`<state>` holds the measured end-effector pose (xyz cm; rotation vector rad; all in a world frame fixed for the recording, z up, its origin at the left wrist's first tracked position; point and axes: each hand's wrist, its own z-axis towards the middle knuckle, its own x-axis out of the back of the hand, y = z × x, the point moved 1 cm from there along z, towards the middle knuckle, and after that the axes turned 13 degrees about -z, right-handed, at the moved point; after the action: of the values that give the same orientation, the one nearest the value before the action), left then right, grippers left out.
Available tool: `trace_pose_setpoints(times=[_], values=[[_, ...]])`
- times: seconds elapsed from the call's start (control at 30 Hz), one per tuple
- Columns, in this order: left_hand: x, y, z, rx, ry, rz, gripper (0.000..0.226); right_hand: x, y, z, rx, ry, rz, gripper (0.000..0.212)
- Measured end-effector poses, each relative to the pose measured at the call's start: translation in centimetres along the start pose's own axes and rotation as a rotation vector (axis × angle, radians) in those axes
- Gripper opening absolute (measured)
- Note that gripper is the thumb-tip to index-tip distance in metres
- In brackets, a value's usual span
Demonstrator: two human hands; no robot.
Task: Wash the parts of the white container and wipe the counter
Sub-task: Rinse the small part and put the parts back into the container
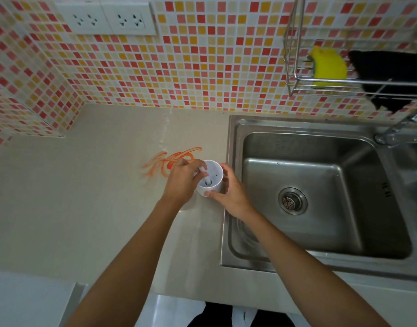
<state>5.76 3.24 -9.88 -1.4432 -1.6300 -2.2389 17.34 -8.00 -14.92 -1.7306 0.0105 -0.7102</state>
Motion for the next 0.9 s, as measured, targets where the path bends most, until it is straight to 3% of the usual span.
trace_pose_setpoints(times=[0.2, 0.33, 0.43, 0.57, 0.63, 0.77, 0.9], values=[[-1.1, 1.5, -0.5, 0.059, -0.058, 0.145, 0.025, -0.2, 0.2, 0.1, -0.025, 0.009, -0.03, 0.081], [-0.6, 1.7, -0.6, 0.085, -0.086, 0.103, 0.026, -0.4, 0.2, -0.1, -0.023, 0.006, -0.058, 0.082], [0.5, 1.7, -0.9, 0.026, -0.141, 0.013, 0.042, -0.5, 0.0, -0.2, -0.037, 0.002, -0.059, 0.084], [3.0, 1.1, -3.7, -0.052, 0.135, -0.23, 0.064, -0.1, 0.0, 0.1, -0.117, -0.003, -0.054, 0.087], [3.7, -0.7, -5.4, 0.021, 0.176, -0.238, 0.078, 0.5, 0.0, -0.1, -0.177, 0.02, 0.0, 0.088], [2.8, -3.4, -7.1, 0.273, 0.0, 0.01, 0.113, 2.5, -0.5, -1.2, -0.243, 0.069, 0.112, 0.083], [1.4, -4.1, -7.3, 0.354, 0.051, -0.123, 0.101, 4.0, -0.3, -2.4, -0.384, -0.003, 0.409, 0.058]])
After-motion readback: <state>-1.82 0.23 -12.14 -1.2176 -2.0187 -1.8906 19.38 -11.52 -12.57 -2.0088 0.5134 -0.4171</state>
